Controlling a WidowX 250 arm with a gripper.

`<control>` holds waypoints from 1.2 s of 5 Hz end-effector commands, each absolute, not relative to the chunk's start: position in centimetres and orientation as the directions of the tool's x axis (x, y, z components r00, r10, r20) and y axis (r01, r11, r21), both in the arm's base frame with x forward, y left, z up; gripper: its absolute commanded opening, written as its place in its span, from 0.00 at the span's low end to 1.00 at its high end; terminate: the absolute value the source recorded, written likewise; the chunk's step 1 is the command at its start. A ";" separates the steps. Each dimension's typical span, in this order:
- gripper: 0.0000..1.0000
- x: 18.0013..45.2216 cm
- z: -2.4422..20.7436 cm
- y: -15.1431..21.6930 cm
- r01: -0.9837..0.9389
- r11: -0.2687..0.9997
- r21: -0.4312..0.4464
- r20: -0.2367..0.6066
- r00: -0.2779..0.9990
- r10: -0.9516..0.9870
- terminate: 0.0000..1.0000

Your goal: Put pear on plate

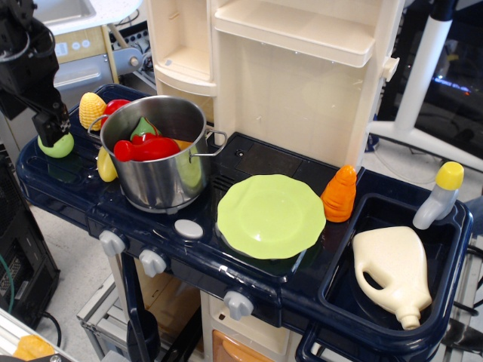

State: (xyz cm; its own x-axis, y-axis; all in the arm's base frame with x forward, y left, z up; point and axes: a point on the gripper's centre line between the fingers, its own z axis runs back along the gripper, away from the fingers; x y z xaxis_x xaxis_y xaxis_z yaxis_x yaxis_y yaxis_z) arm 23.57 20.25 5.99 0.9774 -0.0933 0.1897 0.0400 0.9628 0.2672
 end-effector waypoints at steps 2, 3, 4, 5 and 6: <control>1.00 25.3 4.7 22.0 0.099 0.970 0.221 0.211 0.966 -0.146 0.00; 1.00 25.4 3.6 21.9 0.090 0.979 0.185 0.224 0.966 -0.131 0.00; 0.00 25.7 3.5 21.5 0.045 0.989 0.139 0.198 0.978 -0.073 0.00; 0.00 26.0 4.7 21.4 0.039 0.989 0.145 0.186 0.980 -0.066 0.00; 0.00 25.3 8.5 20.8 0.024 0.980 0.198 0.191 0.980 -0.063 0.00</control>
